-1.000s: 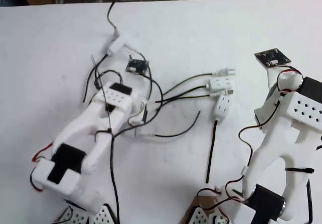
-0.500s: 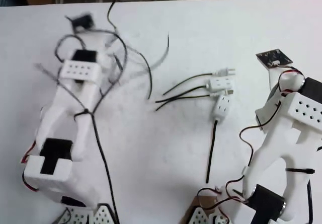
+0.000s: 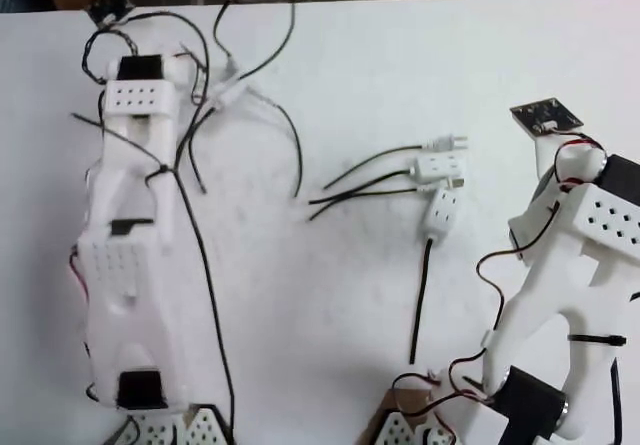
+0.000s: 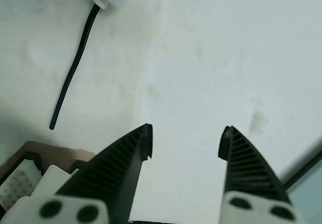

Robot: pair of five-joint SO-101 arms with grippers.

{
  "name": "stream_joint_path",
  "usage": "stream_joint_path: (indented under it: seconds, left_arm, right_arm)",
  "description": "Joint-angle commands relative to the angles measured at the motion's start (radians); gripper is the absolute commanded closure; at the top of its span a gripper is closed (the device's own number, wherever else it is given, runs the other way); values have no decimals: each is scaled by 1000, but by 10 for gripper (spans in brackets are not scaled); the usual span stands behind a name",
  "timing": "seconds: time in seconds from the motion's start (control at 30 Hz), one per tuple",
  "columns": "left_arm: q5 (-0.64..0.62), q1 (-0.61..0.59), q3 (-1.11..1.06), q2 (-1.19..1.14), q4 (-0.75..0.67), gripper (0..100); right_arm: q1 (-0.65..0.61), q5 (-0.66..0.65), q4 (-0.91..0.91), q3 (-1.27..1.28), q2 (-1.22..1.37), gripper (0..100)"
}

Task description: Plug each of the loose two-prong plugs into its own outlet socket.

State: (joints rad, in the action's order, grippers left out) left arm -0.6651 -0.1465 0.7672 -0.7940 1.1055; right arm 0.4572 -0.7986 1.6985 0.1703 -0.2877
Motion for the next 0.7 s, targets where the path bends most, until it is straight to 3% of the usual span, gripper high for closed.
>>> stream_joint_path:
  seconds: [0.0,0.17,0.27,0.43,0.67]
  left_arm:
    - [40,-38,387,-231,58,926]
    - [187,-28,718,-418,198,741]
    - [238,-22,919,-467,307,717]
    - [245,-64,902,-394,385,714]
    - [236,-97,904,-335,611,717]
  right_arm:
    - [4,-6,7,-3,-30,779]
    - [2,-2,7,-3,-30,776]
    - [1,-2,7,-3,-30,776]
    - [-90,38,16,12,-35,776]
    - [-407,278,-50,83,-30,776]
